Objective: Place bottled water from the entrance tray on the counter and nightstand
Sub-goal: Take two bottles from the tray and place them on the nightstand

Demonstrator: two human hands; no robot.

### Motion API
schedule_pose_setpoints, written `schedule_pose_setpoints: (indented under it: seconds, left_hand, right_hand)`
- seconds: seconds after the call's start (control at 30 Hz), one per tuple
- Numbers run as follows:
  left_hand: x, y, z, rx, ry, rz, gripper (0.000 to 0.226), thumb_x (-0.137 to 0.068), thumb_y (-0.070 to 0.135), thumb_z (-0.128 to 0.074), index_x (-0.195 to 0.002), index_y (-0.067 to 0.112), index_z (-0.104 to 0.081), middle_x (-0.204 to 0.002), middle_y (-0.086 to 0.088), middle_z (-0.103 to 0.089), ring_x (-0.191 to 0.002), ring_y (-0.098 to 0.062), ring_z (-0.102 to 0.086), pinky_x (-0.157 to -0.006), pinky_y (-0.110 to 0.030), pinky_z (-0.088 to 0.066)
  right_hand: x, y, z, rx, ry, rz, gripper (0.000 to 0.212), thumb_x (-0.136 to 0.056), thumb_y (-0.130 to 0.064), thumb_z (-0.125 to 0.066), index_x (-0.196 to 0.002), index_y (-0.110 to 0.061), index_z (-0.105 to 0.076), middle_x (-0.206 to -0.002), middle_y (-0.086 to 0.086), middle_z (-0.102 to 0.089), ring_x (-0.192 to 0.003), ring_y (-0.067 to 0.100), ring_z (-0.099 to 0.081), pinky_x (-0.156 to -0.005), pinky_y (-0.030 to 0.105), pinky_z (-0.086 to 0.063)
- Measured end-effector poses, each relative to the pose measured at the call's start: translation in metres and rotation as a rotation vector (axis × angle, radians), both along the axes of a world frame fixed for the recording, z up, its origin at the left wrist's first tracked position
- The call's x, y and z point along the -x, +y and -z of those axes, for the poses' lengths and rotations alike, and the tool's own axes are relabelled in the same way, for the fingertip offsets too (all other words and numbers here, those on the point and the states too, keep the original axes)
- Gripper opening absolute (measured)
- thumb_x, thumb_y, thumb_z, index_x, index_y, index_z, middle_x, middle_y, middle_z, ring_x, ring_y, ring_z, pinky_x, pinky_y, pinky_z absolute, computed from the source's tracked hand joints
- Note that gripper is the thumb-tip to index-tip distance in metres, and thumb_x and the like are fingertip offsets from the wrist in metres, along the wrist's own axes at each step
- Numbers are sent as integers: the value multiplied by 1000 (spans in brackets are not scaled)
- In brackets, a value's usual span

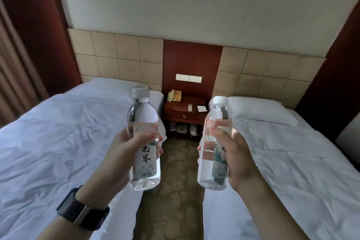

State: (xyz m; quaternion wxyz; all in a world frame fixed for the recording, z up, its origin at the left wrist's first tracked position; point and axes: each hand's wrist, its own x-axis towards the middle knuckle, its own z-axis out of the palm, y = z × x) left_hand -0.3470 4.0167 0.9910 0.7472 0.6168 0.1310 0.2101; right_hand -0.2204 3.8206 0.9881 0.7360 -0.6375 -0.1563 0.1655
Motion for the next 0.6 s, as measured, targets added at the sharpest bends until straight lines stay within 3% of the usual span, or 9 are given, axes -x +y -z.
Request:
schedule_pose_setpoints:
  seconds: [0.03,0.1,0.33,0.5,0.6]
  left_hand:
    - [-26,15,0,-2,3,24,39,-56,36,-74,-86,10,-71,-82,-14,-69,-69,-28,-67,-65,-38,-56]
    - [-79,43,-4,-12,5,74,48,-57,38,-74,-91,5,-68,-82,-14,-69,-71,-28,-66,-65,-37,-55]
    - [-251,100,-23,-88,22,206,62,-58,43,-72,-101,0,-63,-83,-12,-71,-71,-24,-69,-64,-30,-57]
    - [-372,130,-7,-76,60,246,49,-63,38,-76,-98,5,-66,-87,-15,-69,-73,-25,-68,-70,-36,-56]
    - [-450,145,5,-94,76,223,45,-66,33,-75,-101,6,-65,-88,-15,-70,-72,-24,-68,-66,-31,-56]
  right_hand:
    - [-24,14,0,11,6,11,47,-71,-47,-74,-113,-27,-63,-107,21,-68,-89,38,-70,-81,64,-58]
    - [-70,39,-4,24,14,45,54,-72,-49,-74,-117,-24,-60,-110,24,-67,-95,42,-69,-87,69,-53]
    - [-215,88,-17,52,28,110,50,-70,-43,-65,-116,-24,-62,-107,18,-69,-101,33,-70,-90,51,-58]
    - [-327,121,-2,39,50,148,70,-58,-53,-72,-119,-22,-62,-109,14,-69,-106,32,-68,-98,55,-52]
    - [-407,144,11,14,40,123,52,-67,-43,-70,-116,-24,-64,-101,9,-70,-101,29,-69,-95,51,-55]
